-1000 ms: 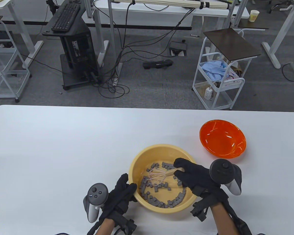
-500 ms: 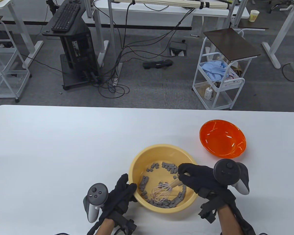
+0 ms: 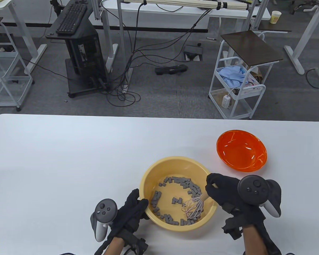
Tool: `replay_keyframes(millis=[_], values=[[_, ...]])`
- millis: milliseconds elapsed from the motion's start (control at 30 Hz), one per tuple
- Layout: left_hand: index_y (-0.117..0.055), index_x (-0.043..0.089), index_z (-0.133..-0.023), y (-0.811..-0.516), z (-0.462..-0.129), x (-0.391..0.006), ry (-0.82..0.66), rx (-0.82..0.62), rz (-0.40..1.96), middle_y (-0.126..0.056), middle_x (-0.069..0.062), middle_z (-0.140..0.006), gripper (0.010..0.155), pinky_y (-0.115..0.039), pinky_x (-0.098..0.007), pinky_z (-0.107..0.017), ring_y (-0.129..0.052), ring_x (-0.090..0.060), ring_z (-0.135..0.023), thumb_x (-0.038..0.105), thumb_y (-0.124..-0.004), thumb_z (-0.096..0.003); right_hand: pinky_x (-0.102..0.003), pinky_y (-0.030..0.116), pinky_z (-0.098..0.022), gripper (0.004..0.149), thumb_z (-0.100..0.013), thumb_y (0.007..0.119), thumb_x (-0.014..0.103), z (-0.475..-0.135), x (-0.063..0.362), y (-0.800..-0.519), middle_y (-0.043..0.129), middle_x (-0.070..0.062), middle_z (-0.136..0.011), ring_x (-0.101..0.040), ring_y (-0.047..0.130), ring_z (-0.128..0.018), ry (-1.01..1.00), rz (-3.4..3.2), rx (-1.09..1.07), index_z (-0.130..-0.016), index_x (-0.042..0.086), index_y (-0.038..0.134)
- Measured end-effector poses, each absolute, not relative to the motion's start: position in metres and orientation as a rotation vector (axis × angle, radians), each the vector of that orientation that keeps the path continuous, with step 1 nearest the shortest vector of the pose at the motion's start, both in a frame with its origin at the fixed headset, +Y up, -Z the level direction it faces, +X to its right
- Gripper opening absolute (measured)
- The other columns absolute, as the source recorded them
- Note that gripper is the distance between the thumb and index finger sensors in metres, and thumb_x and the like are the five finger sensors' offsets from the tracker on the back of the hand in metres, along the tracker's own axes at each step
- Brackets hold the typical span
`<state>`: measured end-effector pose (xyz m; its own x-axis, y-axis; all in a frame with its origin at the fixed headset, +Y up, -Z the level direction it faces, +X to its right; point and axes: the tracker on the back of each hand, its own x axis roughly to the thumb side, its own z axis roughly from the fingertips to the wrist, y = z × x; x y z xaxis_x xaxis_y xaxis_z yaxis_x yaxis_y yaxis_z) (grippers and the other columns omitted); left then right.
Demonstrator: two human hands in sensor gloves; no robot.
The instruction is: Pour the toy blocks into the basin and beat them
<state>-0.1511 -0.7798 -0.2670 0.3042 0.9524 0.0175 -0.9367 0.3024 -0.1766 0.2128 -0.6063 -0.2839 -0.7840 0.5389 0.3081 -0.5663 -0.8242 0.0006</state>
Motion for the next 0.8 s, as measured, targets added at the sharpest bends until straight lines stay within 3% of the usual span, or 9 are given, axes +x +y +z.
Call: replay_keyframes(millis=[500, 800], values=[[-0.038, -0.014, -0.111, -0.780, -0.267, -0.151, -0.127, -0.144, 1.258, -0.086, -0.021, -0.079, 0.070, -0.082, -0.056, -0.056, -0.102, -0.021, -0.058, 0.034, -0.067, -0.0679, -0.046, 0.083, -0.039, 0.043, -0.061, 0.087, 0.031, -0.277, 0.197, -0.606, 0.088, -0.024, -0.057, -0.019, 0.091, -0.025, -0.396, 2.654, 0.387, -0.093, 0.004, 0.078], [-0.038, -0.014, -0.111, -0.780, -0.267, -0.151, -0.127, -0.144, 1.258, -0.086, -0.021, -0.079, 0.070, -0.082, -0.056, -0.056, -0.102, -0.021, -0.058, 0.034, -0.066, -0.0680, -0.048, 0.084, -0.041, 0.045, -0.061, 0.086, 0.031, -0.277, 0.194, -0.607, 0.088, -0.025, -0.060, -0.022, 0.093, -0.029, -0.447, 2.691, 0.393, -0.094, 0.002, 0.074]])
